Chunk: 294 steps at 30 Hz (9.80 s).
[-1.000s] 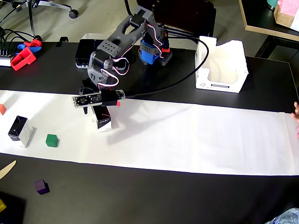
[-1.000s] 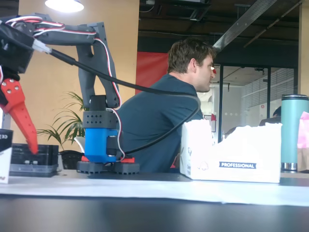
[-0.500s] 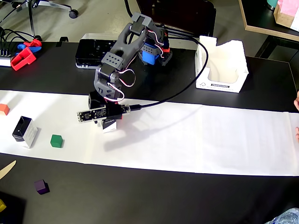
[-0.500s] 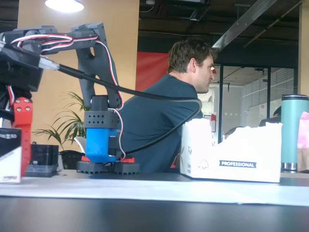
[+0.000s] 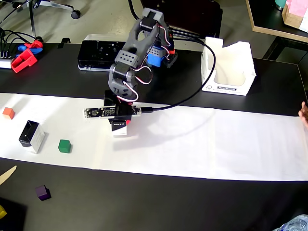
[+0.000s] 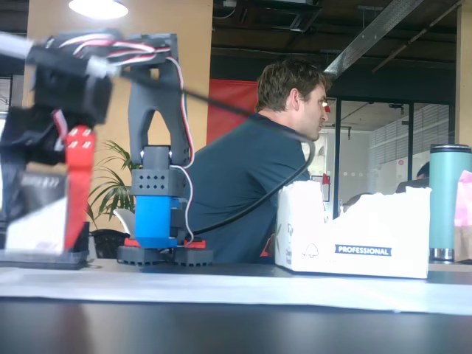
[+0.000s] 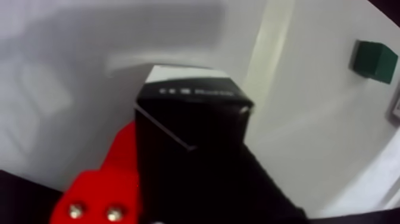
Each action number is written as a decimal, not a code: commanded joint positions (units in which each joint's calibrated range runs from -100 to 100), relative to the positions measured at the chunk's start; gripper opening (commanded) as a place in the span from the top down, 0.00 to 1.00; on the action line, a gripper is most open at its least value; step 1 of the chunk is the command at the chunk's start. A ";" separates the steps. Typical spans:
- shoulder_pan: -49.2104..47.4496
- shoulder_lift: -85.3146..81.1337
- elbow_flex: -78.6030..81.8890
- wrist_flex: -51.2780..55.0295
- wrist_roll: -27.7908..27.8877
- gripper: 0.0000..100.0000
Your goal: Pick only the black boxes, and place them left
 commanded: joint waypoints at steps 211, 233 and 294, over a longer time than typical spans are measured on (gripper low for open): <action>-2.95 4.85 -17.97 -12.27 -10.73 0.91; -30.49 -34.66 -18.23 30.50 -21.68 0.91; -100.74 -28.26 -16.02 43.22 -37.42 0.55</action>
